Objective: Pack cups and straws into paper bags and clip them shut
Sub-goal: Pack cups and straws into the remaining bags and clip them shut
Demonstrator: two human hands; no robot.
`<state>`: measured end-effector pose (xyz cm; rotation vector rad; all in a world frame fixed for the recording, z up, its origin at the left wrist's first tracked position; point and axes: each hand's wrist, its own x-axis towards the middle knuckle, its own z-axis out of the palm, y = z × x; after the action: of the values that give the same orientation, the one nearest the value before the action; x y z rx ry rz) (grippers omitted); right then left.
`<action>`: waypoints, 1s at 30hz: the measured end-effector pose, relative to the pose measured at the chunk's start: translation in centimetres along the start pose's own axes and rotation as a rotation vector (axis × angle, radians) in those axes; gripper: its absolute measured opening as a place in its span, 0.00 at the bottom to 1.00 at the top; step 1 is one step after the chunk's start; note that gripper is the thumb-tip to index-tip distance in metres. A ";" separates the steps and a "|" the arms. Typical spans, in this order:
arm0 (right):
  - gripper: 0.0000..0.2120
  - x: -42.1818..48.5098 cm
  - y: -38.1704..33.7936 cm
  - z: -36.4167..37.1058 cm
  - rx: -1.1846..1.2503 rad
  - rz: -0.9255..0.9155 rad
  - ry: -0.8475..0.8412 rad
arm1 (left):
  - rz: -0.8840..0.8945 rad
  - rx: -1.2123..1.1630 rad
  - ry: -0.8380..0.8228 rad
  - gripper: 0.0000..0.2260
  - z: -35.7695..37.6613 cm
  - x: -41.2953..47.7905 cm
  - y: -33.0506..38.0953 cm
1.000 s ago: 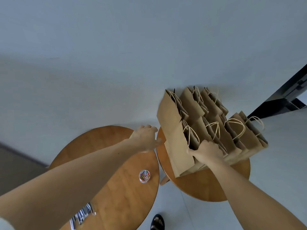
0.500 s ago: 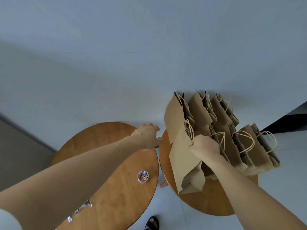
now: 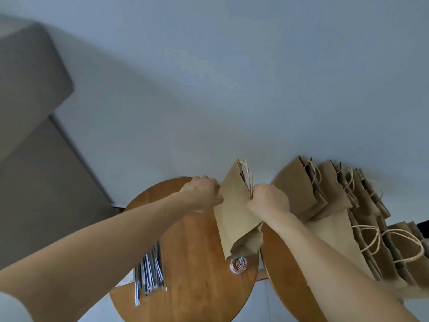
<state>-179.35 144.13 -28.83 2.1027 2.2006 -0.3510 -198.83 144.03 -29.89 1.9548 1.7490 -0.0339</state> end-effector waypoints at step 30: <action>0.04 0.1 -6.4 13.5 0.400 -0.066 -0.257 | -0.237 -0.029 -0.143 0.29 7.4 -1.8 -8.6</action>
<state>-187.13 141.10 -41.22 2.0108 2.1878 -1.0817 -204.88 139.86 -38.68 1.6724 1.8634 -0.2244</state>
